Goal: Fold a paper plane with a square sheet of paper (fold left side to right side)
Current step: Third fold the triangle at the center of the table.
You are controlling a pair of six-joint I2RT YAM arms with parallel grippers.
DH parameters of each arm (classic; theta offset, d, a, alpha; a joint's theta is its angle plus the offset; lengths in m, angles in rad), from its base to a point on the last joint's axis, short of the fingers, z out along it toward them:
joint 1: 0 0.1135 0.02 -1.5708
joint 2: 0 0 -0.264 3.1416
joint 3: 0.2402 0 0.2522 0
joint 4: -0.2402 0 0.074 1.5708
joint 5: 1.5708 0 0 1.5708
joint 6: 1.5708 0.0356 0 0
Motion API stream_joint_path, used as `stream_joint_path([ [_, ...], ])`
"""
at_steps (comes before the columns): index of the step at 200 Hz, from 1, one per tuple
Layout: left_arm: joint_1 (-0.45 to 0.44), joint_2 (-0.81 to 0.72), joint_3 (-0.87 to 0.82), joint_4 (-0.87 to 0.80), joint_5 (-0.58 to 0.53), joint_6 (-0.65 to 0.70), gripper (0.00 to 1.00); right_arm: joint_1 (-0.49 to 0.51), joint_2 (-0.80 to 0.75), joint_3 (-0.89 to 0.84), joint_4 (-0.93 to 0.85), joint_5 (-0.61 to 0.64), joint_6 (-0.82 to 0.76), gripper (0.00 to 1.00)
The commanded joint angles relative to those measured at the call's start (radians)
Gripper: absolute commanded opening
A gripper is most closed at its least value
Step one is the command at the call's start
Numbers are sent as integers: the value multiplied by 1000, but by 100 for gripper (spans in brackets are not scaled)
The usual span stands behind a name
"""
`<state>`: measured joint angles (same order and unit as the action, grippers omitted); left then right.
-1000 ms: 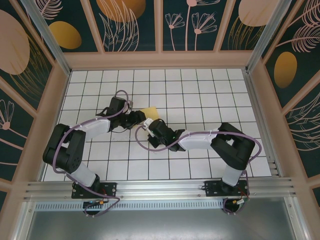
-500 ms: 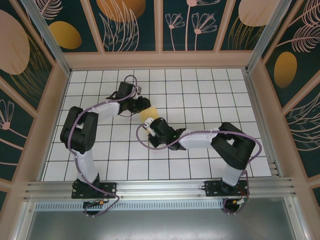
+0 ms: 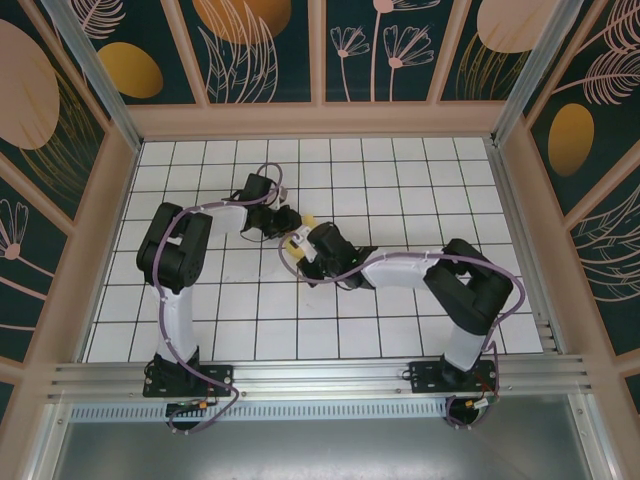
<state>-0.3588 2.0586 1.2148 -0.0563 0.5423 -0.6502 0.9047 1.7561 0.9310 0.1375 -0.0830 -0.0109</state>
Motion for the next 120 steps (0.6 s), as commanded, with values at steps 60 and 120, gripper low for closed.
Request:
stream_joint_path([
  [60, 1, 48, 10, -39, -20, 44, 20, -124, 115, 148, -130, -236, 25, 0],
  [120, -5, 50, 11, -42, -20, 46, 19, -174, 124, 133, -111, -254, 67, 0],
])
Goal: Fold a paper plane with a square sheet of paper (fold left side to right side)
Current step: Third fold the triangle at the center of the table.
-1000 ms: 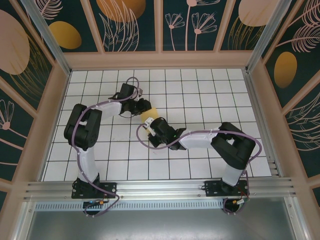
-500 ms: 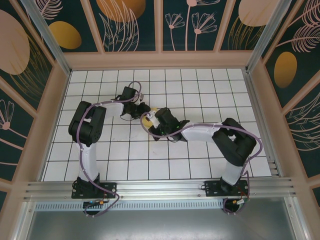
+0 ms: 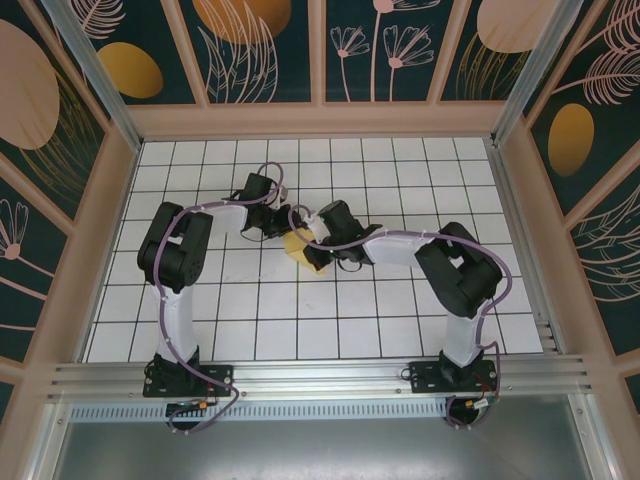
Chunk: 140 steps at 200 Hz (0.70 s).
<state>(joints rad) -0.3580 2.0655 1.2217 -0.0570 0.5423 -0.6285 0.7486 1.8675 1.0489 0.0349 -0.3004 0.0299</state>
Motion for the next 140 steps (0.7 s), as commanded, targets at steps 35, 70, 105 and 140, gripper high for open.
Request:
stream_joint_path([
  [35, -7, 47, 5, -40, -20, 24, 19, -39, 21, 21, -12, -28, 46, 0],
  [70, -9, 48, 9, -43, -19, 25, 19, -51, 38, 42, -35, -34, 53, 0],
  [105, -10, 48, 7, -43, -19, 23, 19, -58, 55, 49, -46, -29, 59, 0],
  [140, -10, 48, 4, -43, -19, 24, 19, -61, 57, 49, -46, -19, 70, 0],
])
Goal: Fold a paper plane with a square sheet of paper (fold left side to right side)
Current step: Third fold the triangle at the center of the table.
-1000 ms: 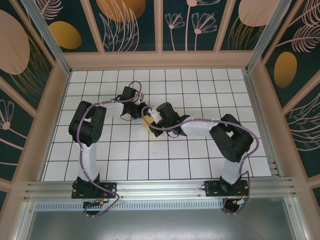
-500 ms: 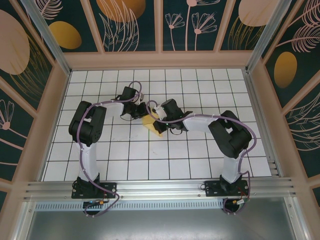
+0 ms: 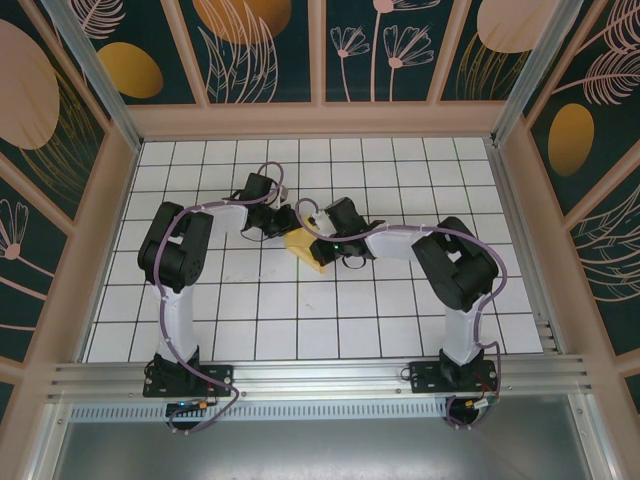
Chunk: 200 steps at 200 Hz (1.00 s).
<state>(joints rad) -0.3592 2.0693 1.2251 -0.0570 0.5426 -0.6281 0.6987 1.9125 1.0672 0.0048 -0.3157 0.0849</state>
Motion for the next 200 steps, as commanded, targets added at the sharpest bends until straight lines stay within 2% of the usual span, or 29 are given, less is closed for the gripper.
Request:
stream_joint_path([
  [1, -9, 45, 1, -42, -20, 24, 19, -11, 12, 31, -17, -3, 15, 0],
  [200, -15, 53, -1, -38, -20, 22, 18, -31, 48, 54, -19, 10, 58, 0],
])
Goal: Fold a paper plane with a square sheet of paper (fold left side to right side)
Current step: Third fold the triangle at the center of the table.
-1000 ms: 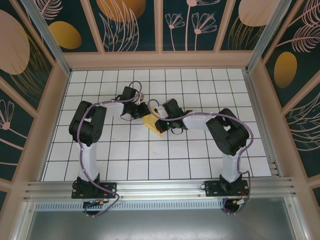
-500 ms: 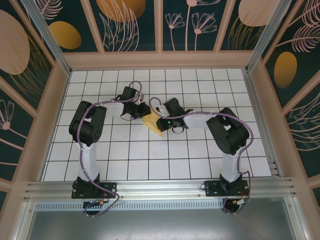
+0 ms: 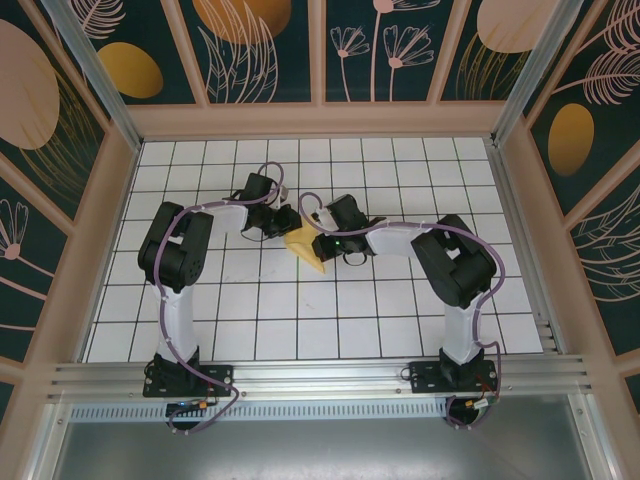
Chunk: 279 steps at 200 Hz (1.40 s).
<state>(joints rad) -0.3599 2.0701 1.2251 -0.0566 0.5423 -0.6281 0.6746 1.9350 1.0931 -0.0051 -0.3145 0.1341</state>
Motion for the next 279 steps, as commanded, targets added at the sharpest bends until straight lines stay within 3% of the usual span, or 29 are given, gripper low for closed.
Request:
stream_joint_path([
  [1, -14, 52, -1, -38, -19, 22, 18, -7, 26, 28, -10, 9, 9, 0],
  [163, -18, 17, 7, -42, -12, 24, 22, -1, 60, 28, -81, 17, 5, 0],
  [247, 23, -94, 123, -191, -70, 89, 37, 2, 56, -1, -87, 31, 11, 0],
  [279, 39, -165, 74, -187, -69, 83, 32, 2, 55, -2, -81, 26, 10, 0],
])
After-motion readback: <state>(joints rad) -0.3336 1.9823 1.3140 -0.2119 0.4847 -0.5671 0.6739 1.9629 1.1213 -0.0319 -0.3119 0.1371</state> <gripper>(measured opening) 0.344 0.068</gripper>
